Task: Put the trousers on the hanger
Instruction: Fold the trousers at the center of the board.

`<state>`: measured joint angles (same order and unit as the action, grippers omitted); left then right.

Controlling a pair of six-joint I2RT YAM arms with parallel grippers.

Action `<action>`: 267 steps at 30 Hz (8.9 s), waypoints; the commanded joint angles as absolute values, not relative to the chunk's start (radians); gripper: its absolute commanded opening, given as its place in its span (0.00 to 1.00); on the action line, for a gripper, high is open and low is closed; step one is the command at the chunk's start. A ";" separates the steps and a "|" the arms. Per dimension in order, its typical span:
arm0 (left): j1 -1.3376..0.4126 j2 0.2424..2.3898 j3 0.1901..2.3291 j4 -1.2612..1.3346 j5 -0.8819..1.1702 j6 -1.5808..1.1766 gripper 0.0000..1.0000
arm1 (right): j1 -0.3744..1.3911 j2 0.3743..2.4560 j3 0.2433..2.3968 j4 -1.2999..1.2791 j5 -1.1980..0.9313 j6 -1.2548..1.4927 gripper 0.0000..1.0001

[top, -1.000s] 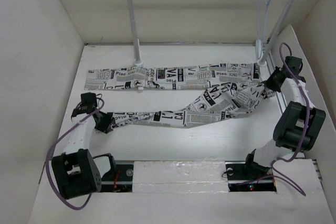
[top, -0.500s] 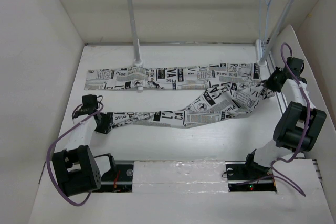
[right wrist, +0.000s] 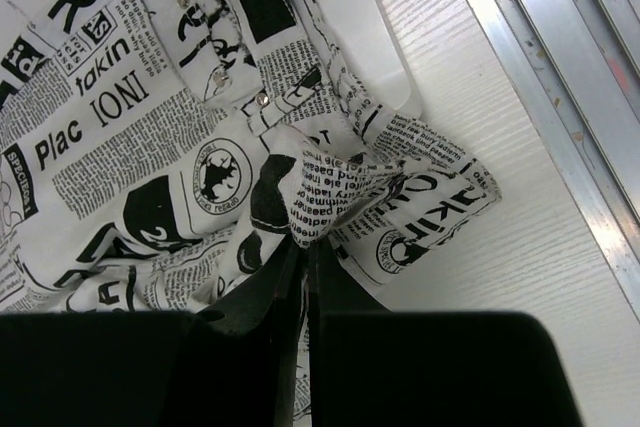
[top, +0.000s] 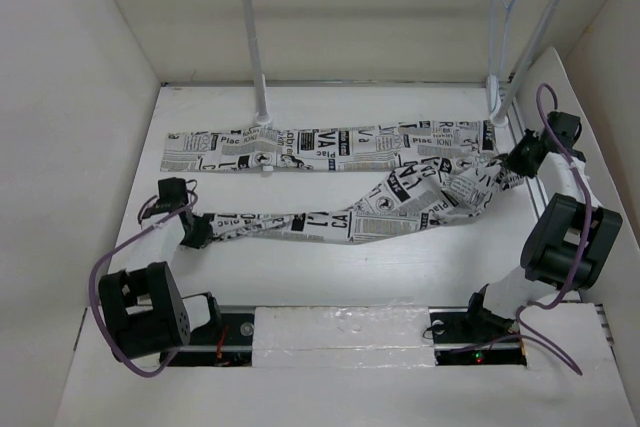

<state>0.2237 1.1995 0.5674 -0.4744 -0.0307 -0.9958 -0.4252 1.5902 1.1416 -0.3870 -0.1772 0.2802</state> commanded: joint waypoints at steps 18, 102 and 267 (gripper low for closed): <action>0.227 1.388 1.123 -0.446 -0.245 -0.867 0.00 | -0.428 1.643 1.307 -0.380 -0.160 0.304 0.00; 0.279 2.008 1.571 -0.400 -0.199 -0.763 0.00 | -0.391 1.826 1.218 -0.110 -0.172 0.453 0.00; 0.021 1.429 0.988 -0.347 -0.052 -0.577 0.62 | 0.839 1.309 0.948 -0.393 -0.144 0.232 0.75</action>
